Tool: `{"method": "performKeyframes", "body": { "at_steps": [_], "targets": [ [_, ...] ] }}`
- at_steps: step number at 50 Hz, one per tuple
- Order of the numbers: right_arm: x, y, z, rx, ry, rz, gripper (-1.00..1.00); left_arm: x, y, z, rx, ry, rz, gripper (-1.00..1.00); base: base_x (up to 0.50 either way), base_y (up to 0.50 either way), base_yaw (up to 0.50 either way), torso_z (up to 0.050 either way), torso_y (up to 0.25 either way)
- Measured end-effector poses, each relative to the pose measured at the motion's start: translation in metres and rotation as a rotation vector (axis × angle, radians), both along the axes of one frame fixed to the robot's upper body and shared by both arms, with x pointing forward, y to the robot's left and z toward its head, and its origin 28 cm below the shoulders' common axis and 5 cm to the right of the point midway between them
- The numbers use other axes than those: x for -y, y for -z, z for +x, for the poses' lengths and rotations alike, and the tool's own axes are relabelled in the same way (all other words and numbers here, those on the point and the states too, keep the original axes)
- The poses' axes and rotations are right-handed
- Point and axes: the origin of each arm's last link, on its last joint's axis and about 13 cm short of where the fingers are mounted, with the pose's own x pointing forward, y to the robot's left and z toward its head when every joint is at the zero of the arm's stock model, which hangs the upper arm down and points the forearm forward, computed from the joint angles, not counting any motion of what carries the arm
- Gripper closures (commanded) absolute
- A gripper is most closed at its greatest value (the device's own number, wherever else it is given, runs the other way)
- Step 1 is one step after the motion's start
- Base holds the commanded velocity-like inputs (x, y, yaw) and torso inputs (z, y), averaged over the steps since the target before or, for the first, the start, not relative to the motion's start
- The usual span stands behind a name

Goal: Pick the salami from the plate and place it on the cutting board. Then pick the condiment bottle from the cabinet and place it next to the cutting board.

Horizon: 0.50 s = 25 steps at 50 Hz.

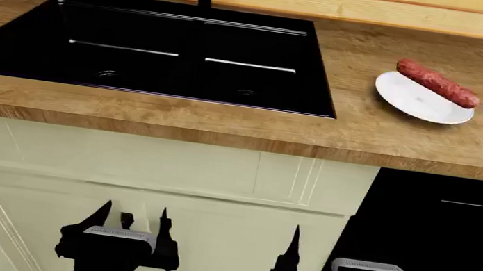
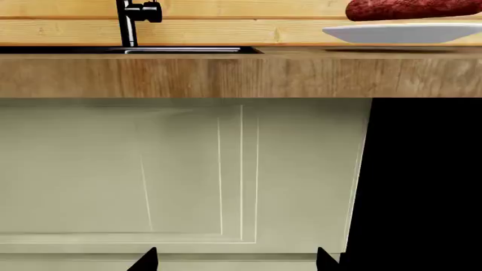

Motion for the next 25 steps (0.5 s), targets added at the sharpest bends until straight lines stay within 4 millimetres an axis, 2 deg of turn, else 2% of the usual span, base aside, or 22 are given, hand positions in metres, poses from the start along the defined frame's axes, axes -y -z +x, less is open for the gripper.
{"method": "performKeyframes", "body": {
  "at_steps": [6,15,19,25],
  "targets": [
    [-0.001,0.001,0.001,-0.005,-0.007,0.005,-1.0,0.0,0.0,0.001,0.003,0.001,-0.002,-1.0,0.0,0.0,0.0,0.004,0.0],
    [-0.002,-0.001,0.0,-0.008,-0.019,0.008,-1.0,-0.001,-0.004,-0.001,0.027,0.034,-0.019,-1.0,0.0,0.0,0.0,0.05,0.0],
    [-0.002,-0.015,-0.002,0.02,-0.021,0.011,-1.0,-0.001,-0.016,-0.001,0.054,0.051,-0.033,-1.0,0.0,0.0,0.0,0.05,0.0],
    [-0.002,-0.056,0.002,0.096,-0.029,0.016,-1.0,-0.001,-0.048,0.005,0.135,0.076,-0.057,-1.0,0.0,0.0,0.0,0.05,0.0]
  ]
}}
